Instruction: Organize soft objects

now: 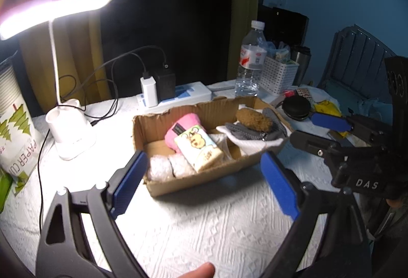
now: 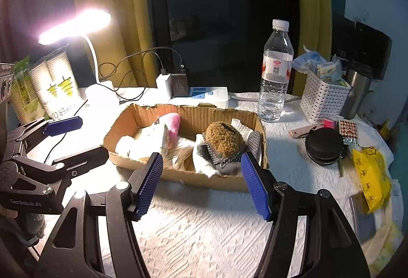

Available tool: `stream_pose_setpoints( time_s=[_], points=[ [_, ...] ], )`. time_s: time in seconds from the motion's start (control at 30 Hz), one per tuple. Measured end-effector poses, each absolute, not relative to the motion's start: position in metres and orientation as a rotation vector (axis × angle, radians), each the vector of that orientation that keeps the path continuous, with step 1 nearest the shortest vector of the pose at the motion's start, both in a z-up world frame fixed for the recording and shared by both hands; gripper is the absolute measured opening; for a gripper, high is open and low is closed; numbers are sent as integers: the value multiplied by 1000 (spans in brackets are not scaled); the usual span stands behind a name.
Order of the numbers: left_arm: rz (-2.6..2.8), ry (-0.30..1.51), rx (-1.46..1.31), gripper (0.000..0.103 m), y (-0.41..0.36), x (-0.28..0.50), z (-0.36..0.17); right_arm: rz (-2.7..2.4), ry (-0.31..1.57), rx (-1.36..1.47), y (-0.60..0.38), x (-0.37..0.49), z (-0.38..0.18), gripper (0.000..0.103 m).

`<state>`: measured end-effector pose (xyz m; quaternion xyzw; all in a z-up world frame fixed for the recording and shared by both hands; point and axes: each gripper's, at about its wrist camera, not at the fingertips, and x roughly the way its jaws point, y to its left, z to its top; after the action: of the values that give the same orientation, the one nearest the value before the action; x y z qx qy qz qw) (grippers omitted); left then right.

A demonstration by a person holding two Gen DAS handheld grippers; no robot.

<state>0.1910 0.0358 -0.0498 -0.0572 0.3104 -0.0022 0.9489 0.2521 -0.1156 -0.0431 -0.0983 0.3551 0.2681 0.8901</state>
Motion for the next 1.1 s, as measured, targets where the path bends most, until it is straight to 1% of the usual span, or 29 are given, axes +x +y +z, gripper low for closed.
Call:
stream_pose_setpoints(
  time_s=[0.47,1.1],
  points=[
    [-17,561,-100,92,22,138,-26,544,669,-213,-128,202,-15,67],
    [46,413,-64,92,19,71,32,539,508,-230,-130,134,48,67]
  ],
)
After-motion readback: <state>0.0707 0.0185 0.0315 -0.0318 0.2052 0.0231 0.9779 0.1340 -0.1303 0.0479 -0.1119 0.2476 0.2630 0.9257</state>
